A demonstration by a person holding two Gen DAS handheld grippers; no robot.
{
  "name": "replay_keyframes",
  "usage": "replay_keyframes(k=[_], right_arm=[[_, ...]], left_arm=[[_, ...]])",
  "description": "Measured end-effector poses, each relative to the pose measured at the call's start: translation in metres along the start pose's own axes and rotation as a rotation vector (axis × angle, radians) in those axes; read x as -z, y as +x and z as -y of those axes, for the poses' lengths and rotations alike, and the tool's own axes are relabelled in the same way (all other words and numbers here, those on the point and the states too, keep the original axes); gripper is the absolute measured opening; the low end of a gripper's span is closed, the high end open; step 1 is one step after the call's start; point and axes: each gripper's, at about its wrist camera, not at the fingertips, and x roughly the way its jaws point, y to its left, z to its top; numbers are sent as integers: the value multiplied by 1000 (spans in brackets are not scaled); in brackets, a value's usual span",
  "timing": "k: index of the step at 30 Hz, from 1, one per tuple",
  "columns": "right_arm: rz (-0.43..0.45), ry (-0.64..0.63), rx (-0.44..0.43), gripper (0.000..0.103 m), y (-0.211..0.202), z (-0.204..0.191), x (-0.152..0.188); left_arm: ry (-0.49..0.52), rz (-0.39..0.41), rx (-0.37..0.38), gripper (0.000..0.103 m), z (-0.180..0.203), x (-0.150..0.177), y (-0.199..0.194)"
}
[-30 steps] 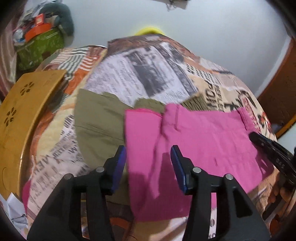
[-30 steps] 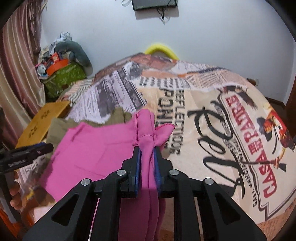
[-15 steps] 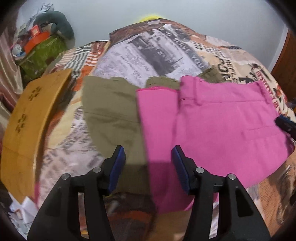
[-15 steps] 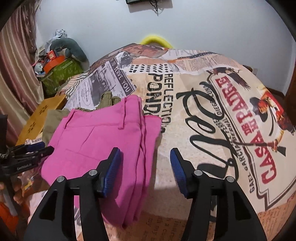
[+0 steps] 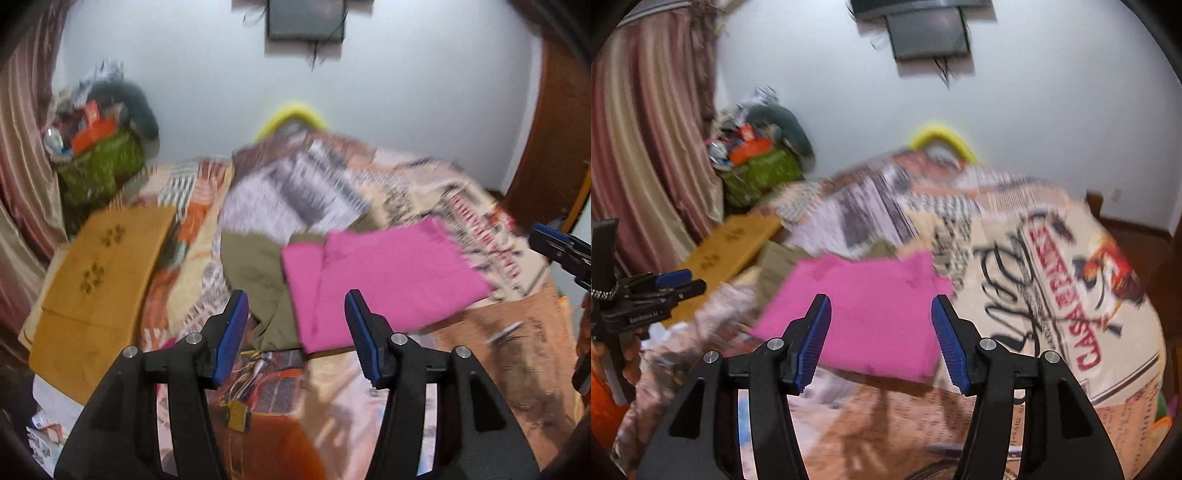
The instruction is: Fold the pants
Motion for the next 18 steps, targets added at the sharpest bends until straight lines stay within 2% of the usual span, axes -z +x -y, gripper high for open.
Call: replay_keyframes(k=[8, 14, 18], right_arm=[[271, -84, -50, 53, -135, -63, -27], [417, -164, -34, 53, -221, -105, -16], [478, -192, -25, 53, -257, -121, -4]], left_arm=[[-2, 241, 61, 54, 36, -17, -148], [12, 402, 81, 54, 56, -2, -244], [8, 476, 114, 54, 66, 15, -295]])
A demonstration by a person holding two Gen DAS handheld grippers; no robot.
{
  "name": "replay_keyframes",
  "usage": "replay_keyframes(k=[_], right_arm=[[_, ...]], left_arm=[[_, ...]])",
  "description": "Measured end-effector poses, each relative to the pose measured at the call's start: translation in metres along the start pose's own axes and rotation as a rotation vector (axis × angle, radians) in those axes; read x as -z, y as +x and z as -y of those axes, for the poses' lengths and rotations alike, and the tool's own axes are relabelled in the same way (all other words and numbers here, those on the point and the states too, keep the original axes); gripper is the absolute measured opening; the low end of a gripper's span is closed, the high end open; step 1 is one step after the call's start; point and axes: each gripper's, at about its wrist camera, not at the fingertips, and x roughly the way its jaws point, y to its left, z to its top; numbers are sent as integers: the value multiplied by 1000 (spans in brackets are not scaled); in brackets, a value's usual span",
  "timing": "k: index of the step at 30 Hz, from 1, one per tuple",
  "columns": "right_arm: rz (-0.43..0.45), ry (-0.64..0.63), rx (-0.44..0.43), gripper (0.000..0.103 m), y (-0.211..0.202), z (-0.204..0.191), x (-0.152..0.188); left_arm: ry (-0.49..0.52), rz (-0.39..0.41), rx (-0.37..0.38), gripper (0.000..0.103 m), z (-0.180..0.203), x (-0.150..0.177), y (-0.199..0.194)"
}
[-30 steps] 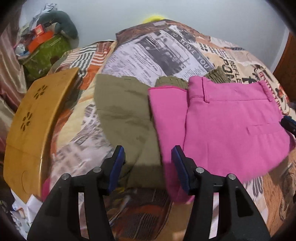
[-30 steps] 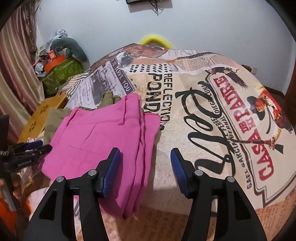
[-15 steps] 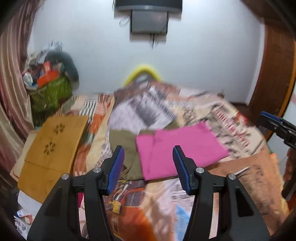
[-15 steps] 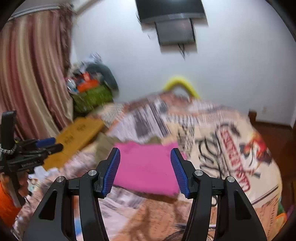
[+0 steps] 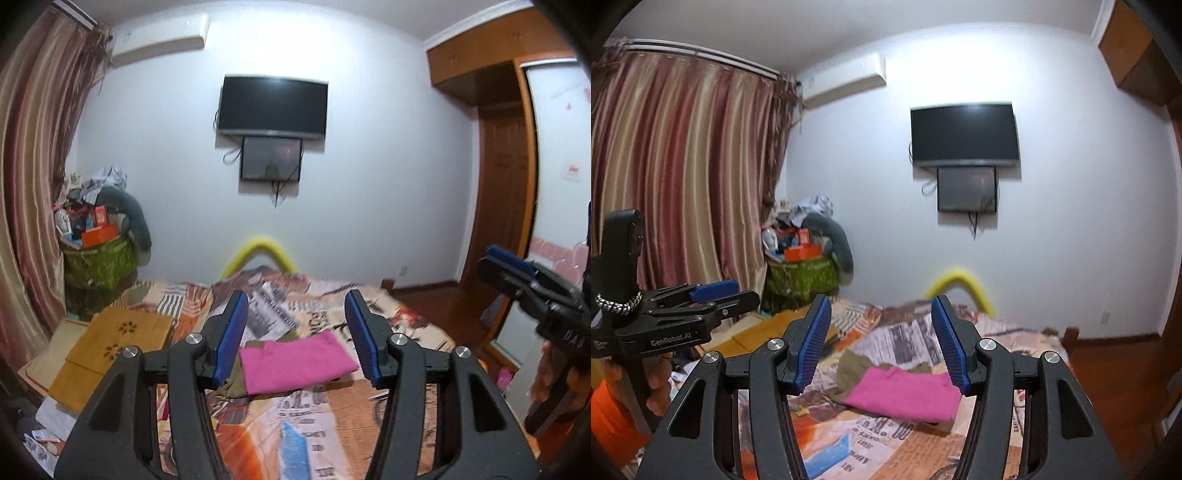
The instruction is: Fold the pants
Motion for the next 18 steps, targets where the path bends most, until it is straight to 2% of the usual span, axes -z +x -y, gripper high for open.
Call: replay_keyframes(k=[5, 10, 12, 14, 16, 18], right_arm=[[35, -13, 0, 53, -29, -18, 0], [62, -13, 19, 53, -49, -28, 5], [52, -2, 12, 60, -52, -29, 7], [48, 0, 17, 64, -54, -30, 9], [43, 3, 26, 70, -60, -33, 11], [44, 8, 31, 83, -66, -35, 14]], left_arm=[[12, 68, -12, 54, 19, 1, -50], [13, 90, -22, 58, 25, 11, -83], [16, 95, -21, 74, 28, 14, -91], [8, 97, -18, 83, 29, 17, -98], [-2, 96, -23, 88, 28, 19, -104], [-8, 100, -35, 94, 28, 20, -108]])
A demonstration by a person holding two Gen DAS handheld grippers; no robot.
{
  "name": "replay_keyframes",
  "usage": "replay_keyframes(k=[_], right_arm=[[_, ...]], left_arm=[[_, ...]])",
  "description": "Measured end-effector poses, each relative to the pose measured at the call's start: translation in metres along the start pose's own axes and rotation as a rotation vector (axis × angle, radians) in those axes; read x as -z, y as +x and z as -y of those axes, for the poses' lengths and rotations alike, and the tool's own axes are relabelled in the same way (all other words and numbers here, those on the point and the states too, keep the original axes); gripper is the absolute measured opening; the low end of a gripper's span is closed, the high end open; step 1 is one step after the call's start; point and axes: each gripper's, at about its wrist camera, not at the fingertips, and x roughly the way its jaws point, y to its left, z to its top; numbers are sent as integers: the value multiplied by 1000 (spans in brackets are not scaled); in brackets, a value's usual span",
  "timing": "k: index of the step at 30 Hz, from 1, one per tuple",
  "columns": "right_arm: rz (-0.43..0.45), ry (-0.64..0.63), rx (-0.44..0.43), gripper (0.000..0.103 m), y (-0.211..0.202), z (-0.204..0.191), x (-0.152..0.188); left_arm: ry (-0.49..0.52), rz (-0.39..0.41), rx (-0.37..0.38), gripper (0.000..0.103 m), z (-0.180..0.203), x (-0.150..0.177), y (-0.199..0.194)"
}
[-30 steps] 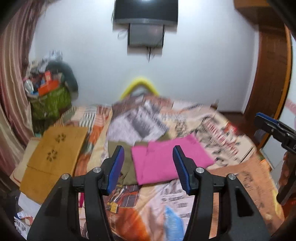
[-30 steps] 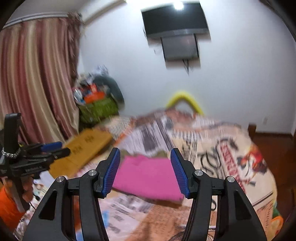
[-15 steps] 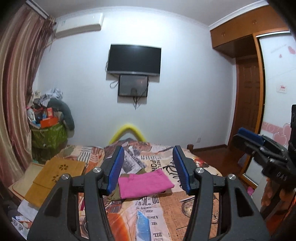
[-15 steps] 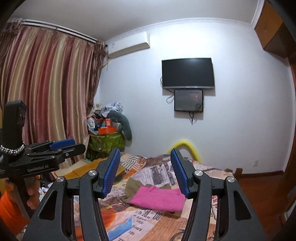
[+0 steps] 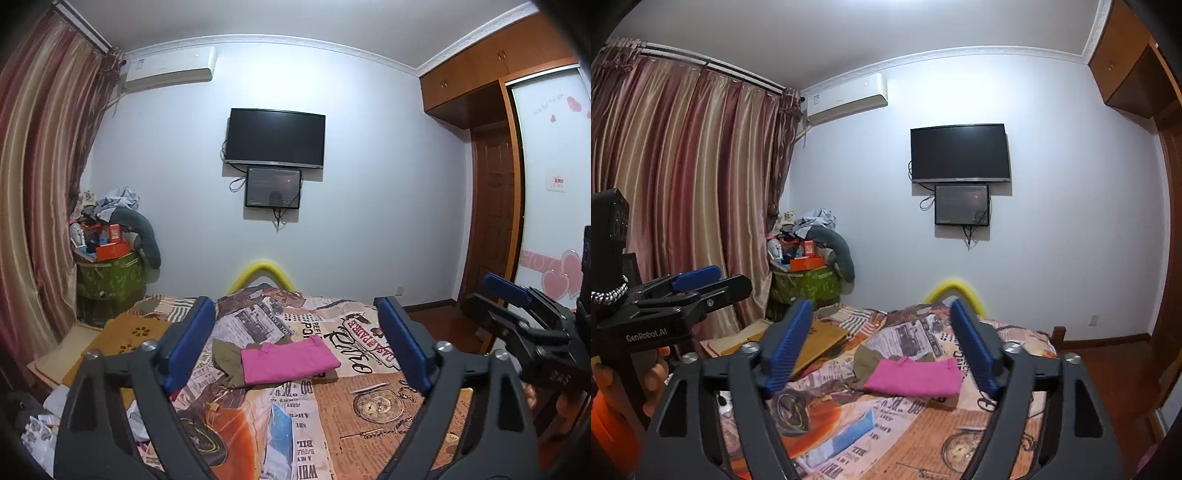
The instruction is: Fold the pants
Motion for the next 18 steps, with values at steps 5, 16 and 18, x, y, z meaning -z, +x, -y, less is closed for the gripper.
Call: replay_keyframes(k=[5, 16, 18], right_arm=[[3, 4, 19, 95, -7, -3, 2], [8, 24, 38, 103, -16, -2, 11], [7, 23, 39, 103, -17, -2, 12]], left_arm=[[-21, 11, 3, 102, -2, 3, -9], [-13, 12, -21, 103, 3, 10, -16], [-14, 11, -19, 103, 3, 10, -15]])
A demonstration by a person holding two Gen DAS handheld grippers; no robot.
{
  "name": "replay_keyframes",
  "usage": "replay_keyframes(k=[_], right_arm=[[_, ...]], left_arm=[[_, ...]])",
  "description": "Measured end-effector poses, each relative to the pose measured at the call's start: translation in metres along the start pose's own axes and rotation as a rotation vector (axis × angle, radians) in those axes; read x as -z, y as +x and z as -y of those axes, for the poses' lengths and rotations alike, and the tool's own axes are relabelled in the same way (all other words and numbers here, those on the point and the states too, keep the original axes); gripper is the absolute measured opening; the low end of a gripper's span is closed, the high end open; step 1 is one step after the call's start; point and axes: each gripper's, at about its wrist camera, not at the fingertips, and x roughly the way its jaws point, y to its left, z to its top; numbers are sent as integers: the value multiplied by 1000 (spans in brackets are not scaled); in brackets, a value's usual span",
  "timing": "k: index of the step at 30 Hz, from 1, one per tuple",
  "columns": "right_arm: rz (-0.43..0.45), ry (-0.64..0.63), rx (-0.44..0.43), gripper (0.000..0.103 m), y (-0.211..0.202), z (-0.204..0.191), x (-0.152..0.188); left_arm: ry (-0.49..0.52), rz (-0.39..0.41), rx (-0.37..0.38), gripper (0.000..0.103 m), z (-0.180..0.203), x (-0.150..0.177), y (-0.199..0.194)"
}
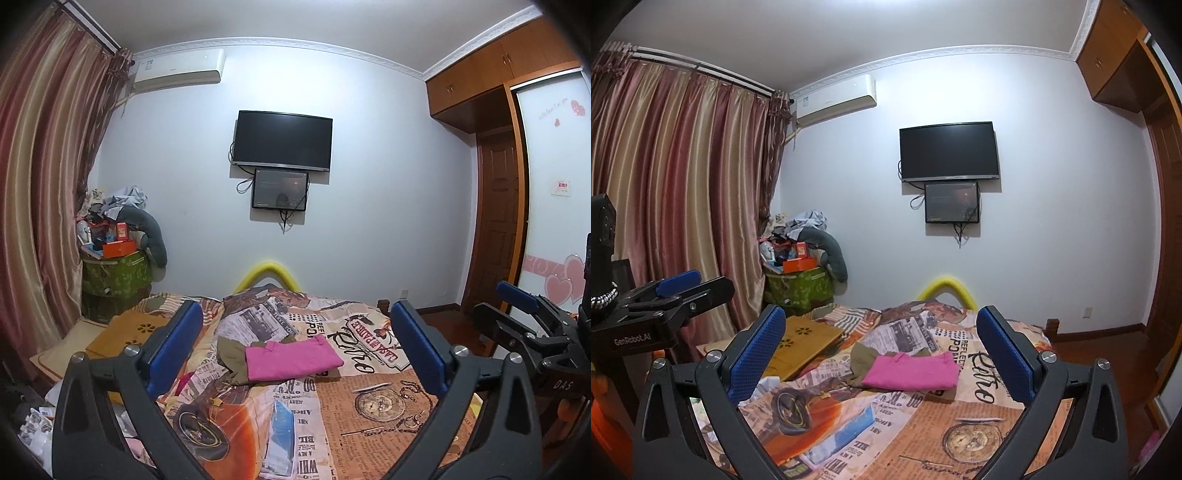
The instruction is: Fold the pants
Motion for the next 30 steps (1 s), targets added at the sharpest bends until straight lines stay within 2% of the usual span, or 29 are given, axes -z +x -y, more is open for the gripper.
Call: replay_keyframes(k=[12, 30], right_arm=[[-11, 13, -2, 103, -4, 1, 4], [-31, 35, 5, 103, -7, 8, 5]], left_arm=[[2, 3, -14, 103, 1, 1, 1], [20, -25, 6, 103, 4, 6, 10]])
